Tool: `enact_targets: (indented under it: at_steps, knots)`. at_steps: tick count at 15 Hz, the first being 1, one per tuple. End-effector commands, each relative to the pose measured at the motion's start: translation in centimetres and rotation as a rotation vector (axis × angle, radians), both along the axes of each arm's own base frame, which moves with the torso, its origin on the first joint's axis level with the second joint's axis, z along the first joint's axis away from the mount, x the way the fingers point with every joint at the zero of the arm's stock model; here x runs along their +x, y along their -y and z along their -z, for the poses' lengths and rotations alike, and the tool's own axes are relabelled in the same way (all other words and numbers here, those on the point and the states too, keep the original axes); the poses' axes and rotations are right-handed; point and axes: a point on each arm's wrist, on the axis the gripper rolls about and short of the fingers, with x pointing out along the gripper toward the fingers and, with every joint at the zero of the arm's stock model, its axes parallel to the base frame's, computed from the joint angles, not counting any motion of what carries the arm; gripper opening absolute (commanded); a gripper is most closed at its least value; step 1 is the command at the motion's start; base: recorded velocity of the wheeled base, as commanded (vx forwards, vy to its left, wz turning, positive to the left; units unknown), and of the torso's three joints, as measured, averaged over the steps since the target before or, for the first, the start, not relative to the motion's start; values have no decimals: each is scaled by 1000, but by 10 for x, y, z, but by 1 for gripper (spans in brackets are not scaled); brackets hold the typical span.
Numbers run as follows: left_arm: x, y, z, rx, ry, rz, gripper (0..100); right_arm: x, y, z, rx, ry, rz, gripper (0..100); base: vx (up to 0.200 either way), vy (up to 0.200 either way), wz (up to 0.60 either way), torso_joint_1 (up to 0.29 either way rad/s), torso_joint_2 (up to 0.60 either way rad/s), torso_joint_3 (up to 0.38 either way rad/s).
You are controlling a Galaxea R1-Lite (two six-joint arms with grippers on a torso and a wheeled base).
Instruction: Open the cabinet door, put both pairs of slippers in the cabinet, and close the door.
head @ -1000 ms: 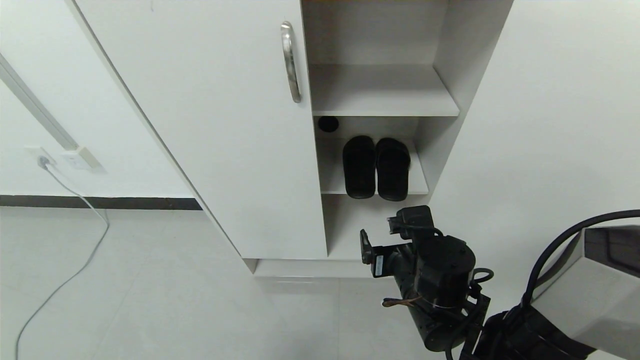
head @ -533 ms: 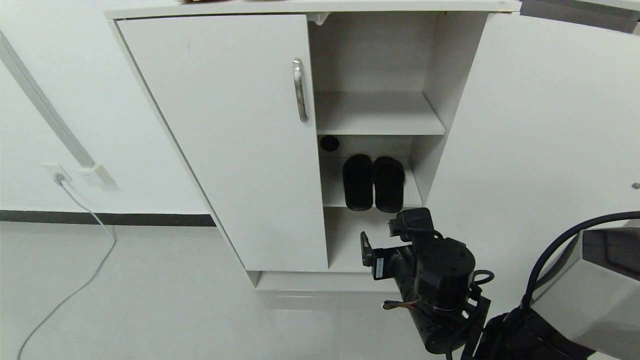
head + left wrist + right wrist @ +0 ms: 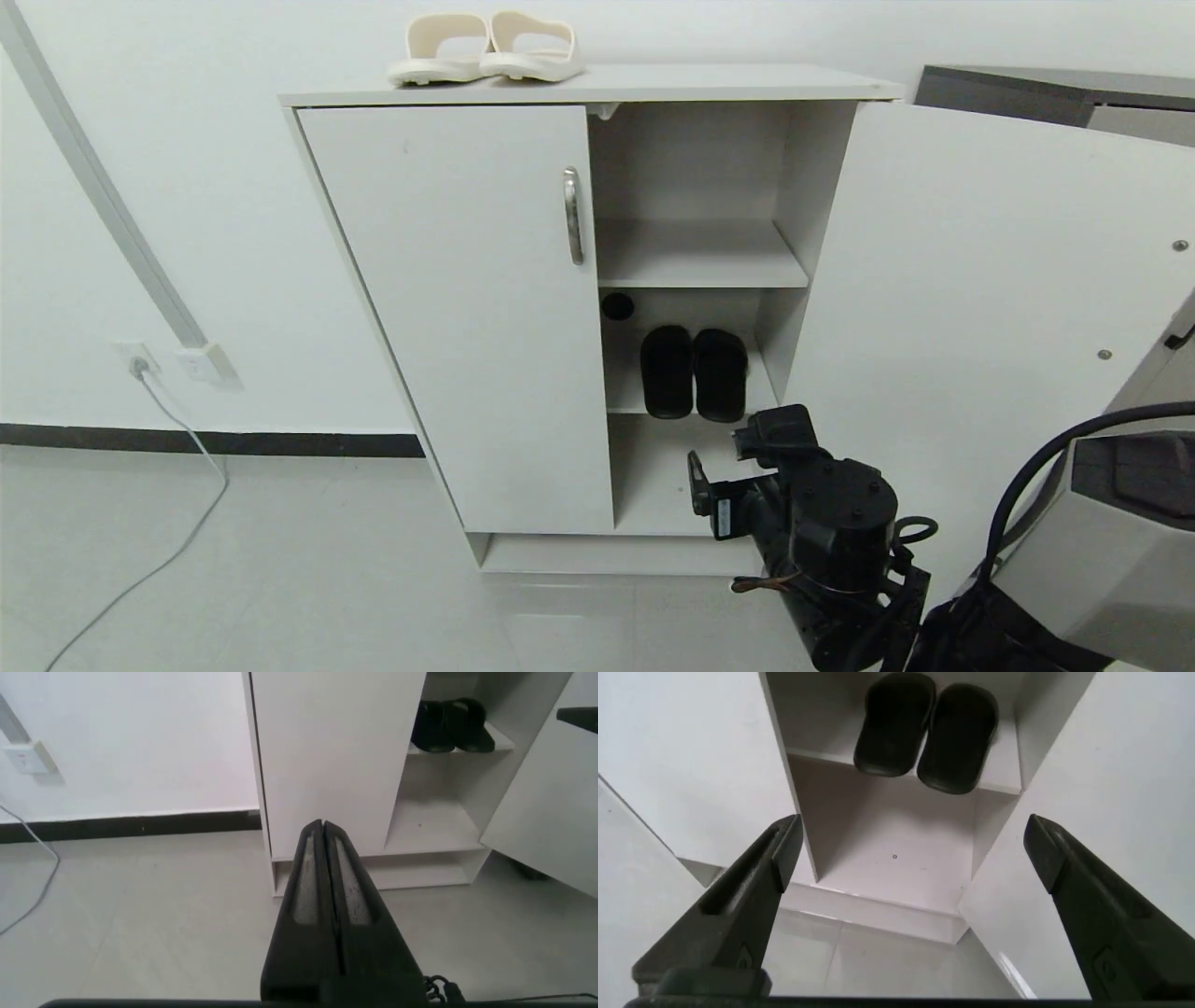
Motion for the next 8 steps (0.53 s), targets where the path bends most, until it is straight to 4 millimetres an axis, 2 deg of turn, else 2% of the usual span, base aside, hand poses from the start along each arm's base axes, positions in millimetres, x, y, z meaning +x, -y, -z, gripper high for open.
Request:
enact_targets:
  at_steps: [1,6,8]
  knots:
    - [0,0,0,1,-1,0,0,-1,2,3,-8,-7,0,100,0,0,0,2,2,163]
    - [0,0,0,-1,-1,0,0,1,7,5,-9,-10,-21,100,0,0,0,0,0,10]
    - [0,0,0,-1,-1,0,0,-1,8,7,-15,-12,-21,100,0,200,0,7,2,2]
